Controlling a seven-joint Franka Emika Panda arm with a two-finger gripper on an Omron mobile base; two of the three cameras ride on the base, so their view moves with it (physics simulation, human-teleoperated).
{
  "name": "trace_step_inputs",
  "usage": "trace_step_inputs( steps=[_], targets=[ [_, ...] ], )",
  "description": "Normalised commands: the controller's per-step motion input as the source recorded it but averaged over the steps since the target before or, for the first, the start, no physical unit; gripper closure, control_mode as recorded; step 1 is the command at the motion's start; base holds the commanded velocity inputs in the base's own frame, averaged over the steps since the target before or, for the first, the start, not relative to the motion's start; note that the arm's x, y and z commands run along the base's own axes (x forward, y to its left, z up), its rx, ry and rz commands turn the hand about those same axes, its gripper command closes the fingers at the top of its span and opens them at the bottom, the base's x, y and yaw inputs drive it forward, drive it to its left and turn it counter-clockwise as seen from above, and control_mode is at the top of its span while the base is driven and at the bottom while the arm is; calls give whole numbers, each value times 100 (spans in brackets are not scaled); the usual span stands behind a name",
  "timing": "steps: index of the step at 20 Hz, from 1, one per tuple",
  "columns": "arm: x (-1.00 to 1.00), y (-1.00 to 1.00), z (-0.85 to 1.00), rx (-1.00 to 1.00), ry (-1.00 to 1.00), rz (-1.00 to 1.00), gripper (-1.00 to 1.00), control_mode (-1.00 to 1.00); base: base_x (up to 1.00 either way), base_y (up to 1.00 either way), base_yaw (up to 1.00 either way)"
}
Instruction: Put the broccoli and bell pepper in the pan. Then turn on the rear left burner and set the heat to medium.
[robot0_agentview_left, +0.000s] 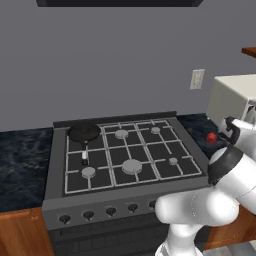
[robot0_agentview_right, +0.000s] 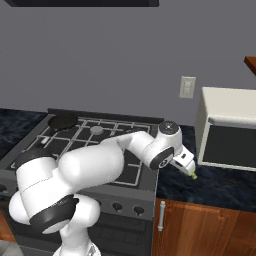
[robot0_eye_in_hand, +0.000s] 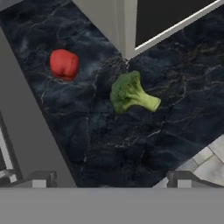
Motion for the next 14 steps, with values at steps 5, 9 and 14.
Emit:
trace_step_inputs(
  steps=[5, 9, 14],
  targets=[
    [0, 0, 0, -11, 0, 0, -100, -100, 0, 0, 0],
    [5, -5, 0, -16, 3, 1, -100, -100, 0, 0, 0],
    [18, -7, 0, -9, 6, 5, -100, -100, 0, 0, 0]
  ],
)
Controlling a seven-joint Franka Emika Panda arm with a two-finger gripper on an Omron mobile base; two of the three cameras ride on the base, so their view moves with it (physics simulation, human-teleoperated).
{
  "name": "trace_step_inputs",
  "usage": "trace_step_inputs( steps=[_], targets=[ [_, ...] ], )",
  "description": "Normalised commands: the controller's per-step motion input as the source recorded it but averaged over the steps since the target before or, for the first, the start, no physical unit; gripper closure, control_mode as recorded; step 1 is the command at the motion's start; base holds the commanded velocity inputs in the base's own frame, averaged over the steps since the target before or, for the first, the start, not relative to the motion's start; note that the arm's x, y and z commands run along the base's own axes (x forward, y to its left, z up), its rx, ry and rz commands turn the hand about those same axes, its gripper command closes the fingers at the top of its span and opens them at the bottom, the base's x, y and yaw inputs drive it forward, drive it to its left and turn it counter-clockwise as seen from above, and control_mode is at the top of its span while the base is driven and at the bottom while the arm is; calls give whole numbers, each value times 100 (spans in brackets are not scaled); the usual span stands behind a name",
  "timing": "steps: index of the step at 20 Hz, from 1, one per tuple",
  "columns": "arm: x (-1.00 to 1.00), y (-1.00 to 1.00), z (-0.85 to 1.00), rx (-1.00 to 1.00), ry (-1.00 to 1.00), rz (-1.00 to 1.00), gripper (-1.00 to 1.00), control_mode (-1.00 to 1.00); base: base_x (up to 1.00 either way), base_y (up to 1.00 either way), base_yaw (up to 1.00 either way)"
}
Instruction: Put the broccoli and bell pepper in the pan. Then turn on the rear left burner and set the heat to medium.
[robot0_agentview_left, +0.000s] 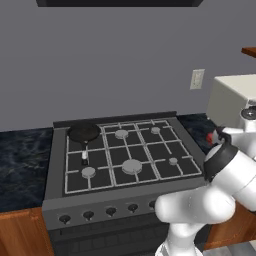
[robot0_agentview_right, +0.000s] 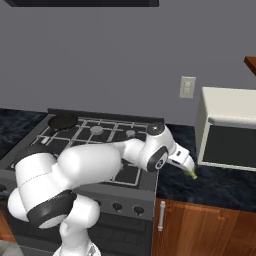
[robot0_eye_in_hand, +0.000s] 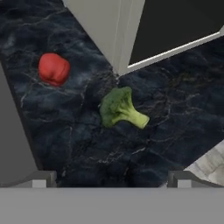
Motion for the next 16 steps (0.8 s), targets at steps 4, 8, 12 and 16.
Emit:
trace_step_inputs(
  steps=[4, 8, 12, 16],
  targets=[
    [32, -22, -4, 0, 10, 7, -100, -100, 0, 0, 0],
    [11, -20, -5, 0, 8, 2, -100, -100, 0, 0, 0],
    [2, -23, 0, 0, 6, 0, -100, -100, 0, 0, 0],
    [16, -2, -10, 0, 4, 0, -100, -100, 0, 0, 0]
  ],
)
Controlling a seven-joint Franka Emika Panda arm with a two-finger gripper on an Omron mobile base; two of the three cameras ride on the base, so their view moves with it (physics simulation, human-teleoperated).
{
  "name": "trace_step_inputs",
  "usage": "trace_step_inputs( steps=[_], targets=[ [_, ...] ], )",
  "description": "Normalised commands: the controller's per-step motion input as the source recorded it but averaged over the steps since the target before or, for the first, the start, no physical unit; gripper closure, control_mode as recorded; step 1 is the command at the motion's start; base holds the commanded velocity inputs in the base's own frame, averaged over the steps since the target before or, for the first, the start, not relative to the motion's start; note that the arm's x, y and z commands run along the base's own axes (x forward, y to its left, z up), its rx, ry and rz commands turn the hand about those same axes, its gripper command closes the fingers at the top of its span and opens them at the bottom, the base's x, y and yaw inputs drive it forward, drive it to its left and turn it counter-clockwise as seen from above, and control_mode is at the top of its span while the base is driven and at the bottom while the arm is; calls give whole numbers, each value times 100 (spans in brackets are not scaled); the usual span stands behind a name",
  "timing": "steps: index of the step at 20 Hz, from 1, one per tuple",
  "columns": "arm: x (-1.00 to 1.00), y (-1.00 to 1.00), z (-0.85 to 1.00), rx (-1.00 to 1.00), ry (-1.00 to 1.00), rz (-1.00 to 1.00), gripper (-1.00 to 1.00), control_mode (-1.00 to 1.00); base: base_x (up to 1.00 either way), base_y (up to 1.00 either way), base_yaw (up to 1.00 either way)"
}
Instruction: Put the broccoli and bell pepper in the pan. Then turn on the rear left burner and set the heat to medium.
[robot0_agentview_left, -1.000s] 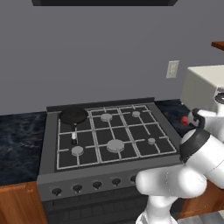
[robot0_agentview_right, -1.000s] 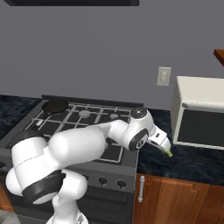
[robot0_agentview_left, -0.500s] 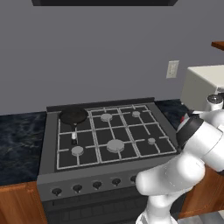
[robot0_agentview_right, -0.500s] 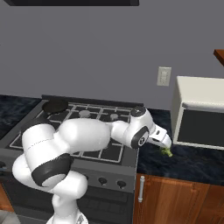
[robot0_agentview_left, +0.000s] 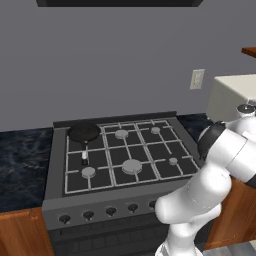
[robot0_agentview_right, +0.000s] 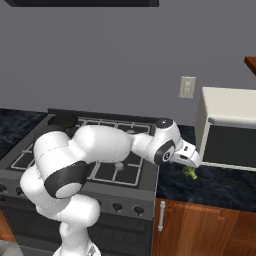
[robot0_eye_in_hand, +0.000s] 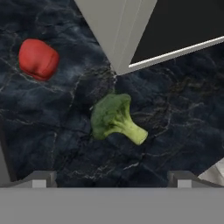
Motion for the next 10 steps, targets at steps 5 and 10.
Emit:
trace_step_inputs(
  steps=[5, 10],
  targets=[
    [23, 0, -26, 2, 1, 0, -100, -100, 0, 0, 0],
    [8, -6, -25, 4, 0, -2, -100, -100, 0, 0, 0]
  ],
)
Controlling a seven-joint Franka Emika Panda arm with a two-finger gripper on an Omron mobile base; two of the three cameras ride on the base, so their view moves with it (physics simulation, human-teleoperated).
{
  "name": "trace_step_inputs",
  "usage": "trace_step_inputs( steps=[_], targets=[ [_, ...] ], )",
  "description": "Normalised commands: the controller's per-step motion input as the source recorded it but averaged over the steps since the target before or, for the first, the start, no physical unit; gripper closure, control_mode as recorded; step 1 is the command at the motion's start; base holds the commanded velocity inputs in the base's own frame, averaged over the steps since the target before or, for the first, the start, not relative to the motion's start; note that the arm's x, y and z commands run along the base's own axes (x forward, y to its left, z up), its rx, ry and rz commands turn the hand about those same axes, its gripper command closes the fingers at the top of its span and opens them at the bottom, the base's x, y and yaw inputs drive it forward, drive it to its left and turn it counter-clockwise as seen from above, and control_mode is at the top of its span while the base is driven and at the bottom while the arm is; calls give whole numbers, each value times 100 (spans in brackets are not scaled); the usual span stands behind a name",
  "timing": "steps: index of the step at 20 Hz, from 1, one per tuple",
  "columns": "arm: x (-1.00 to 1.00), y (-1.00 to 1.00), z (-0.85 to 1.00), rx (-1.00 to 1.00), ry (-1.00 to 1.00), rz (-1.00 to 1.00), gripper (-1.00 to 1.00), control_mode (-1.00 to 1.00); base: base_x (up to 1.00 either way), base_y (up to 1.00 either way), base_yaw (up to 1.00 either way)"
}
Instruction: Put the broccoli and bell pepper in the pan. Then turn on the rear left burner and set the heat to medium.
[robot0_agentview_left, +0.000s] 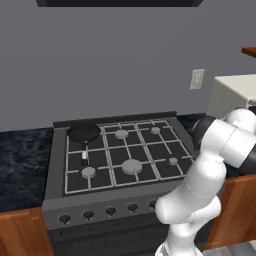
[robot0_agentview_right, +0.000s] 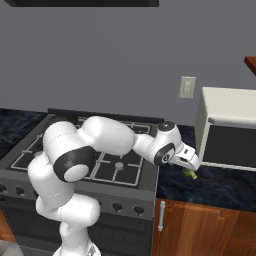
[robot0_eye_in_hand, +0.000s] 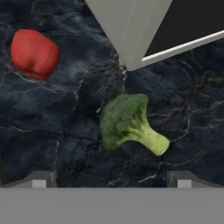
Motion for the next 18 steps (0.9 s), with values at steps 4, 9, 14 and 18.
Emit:
trace_step_inputs(
  steps=[4, 9, 14, 18],
  targets=[
    [4, -15, -5, 1, 0, -3, -100, -100, 0, 0, 0],
    [8, -14, 0, 0, 0, -2, -100, -100, 0, 0, 0],
    [18, -10, 0, 0, 0, 0, -100, -100, 0, 0, 0],
    [29, -11, 0, 0, 0, 0, -100, -100, 0, 0, 0]
  ],
)
